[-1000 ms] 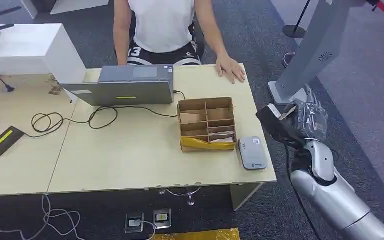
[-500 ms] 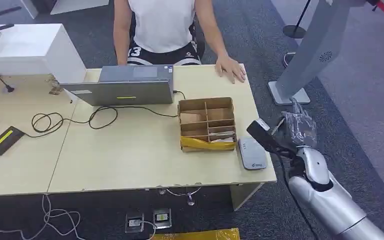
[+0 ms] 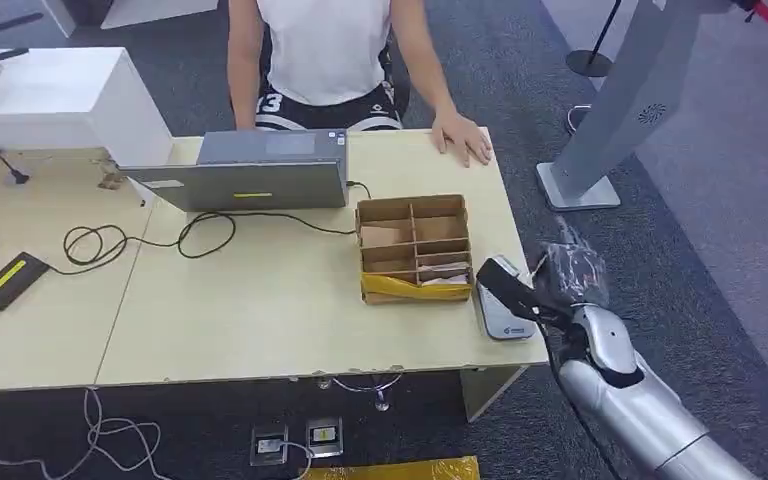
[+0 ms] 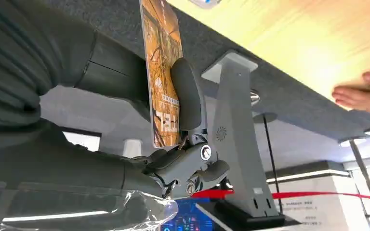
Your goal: Pass the card to the sensor for recognition and then transmit it.
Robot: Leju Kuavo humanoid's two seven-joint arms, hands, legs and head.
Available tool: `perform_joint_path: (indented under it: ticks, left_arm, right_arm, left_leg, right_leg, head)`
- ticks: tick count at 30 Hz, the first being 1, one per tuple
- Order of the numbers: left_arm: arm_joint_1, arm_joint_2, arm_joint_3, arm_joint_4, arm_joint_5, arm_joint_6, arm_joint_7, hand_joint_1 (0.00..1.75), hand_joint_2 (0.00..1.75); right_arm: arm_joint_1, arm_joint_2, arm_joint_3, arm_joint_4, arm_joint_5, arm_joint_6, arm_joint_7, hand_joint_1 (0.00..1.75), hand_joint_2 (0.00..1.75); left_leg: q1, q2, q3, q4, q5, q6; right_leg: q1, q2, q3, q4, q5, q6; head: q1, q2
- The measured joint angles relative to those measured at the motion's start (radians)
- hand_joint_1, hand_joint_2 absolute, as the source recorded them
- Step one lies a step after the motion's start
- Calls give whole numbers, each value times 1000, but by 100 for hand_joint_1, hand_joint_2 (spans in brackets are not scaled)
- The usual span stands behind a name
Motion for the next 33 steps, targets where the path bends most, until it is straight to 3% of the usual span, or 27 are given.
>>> perform_joint_path:
  ticks: [33]
  left_arm:
    - [1, 8, 0, 0, 3, -3, 3, 0, 0]
  right_arm:
    - [5, 94, 55, 173, -83, -39, -61, 175, 175]
  left_leg:
    - [0, 0, 1, 0, 0, 0]
  right_leg:
    - [0, 0, 1, 0, 0, 0]
  head:
    - [1, 0]
